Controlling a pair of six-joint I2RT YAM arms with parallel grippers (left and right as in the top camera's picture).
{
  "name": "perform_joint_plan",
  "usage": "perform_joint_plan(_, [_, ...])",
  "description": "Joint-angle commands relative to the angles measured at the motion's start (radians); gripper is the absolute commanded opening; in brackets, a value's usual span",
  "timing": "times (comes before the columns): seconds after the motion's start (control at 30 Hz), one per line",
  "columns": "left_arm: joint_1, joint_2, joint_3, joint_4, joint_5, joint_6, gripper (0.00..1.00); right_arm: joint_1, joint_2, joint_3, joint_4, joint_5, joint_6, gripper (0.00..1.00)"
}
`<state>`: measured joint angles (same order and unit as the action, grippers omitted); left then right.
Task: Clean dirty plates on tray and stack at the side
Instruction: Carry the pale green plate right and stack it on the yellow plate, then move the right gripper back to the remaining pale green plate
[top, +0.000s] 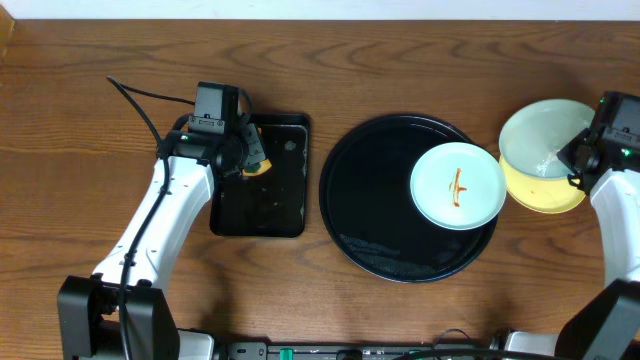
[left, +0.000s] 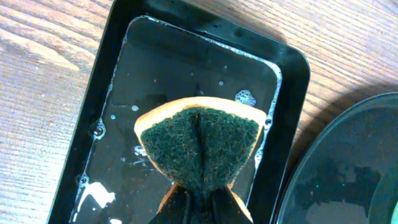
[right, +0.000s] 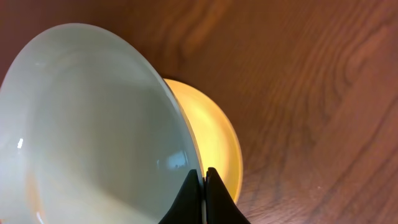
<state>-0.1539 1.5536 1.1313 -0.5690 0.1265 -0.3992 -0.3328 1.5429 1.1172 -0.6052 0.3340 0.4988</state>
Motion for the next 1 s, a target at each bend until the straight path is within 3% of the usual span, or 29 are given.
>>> perform_joint_plan(0.0, [0.003,-0.005,-0.011,0.001,-0.011,-0.005,0.08,-0.026,0.042,-0.001,0.003,-0.014,0.028,0.02])
perform_joint_plan(0.2, [0.003,-0.005,-0.011,0.001,-0.011,-0.005,0.08,-0.026,0.068,-0.001,-0.019,-0.127,0.024,0.18])
perform_joint_plan(0.3, [0.003,-0.005,-0.011,0.001,-0.011,-0.005,0.08,-0.025,0.068,-0.001,-0.043,-0.207,0.017,0.20])
perform_joint_plan(0.53, [0.003,-0.005,-0.011,0.001,-0.011,-0.005,0.08,-0.007,0.068,-0.001,-0.116,-0.486,-0.180,0.26])
perform_joint_plan(0.63, [0.003,-0.005,-0.011,0.001,-0.011,-0.005,0.08,0.003,0.068,-0.001,-0.171,-0.556,-0.236,0.44])
perform_joint_plan(0.97, [0.003,-0.005,-0.011,0.001,-0.011,-0.005,0.08,0.061,0.068,-0.055,-0.285,-0.579,-0.337,0.52])
